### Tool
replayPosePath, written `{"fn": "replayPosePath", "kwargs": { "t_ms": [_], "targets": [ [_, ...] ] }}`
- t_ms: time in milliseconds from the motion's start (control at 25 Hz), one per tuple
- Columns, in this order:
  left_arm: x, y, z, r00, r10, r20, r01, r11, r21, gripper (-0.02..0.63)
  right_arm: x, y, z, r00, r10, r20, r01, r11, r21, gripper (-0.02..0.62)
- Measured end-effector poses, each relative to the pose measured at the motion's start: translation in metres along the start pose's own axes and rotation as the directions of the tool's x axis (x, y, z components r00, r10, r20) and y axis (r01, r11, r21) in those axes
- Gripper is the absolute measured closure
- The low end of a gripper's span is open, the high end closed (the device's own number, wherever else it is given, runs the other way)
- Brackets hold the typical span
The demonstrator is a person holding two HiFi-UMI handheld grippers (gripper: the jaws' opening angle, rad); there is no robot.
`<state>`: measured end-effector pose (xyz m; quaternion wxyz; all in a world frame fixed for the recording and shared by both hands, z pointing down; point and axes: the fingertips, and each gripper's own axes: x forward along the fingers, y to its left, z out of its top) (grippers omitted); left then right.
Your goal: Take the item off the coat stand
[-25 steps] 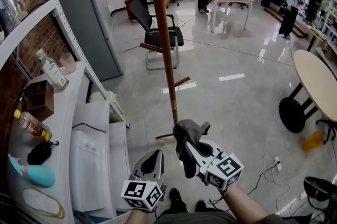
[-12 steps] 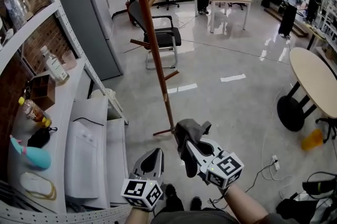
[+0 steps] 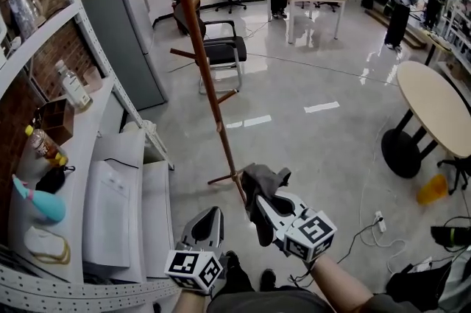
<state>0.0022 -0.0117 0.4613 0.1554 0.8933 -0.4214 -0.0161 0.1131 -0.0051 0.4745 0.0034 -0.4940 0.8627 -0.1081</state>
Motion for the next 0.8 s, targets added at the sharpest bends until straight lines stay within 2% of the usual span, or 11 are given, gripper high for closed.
{"fn": "replayPosePath", "kwargs": {
  "t_ms": [160,520,800],
  "targets": [
    [-0.012,-0.01,-0.003,1.0,0.008,0.003,-0.007,1.0,-0.006,0.6,-0.013,0.006,-0.002,1.0,-0.005,-0.03,0.005,1.0,-0.001,0.569],
    [-0.032,-0.014,-0.003,0.999,0.037,0.029,-0.037,0.999,-0.012,0.6,-0.022,0.027,-0.004,0.998,0.053,-0.028,-0.054,0.998,-0.029,0.569],
    [-0.037,-0.019,0.0,0.999,0.037,0.037,-0.036,0.999,-0.016,0.6,-0.03,0.028,-0.005,0.998,0.062,-0.02,-0.063,0.997,-0.037,0.569]
  ]
}}
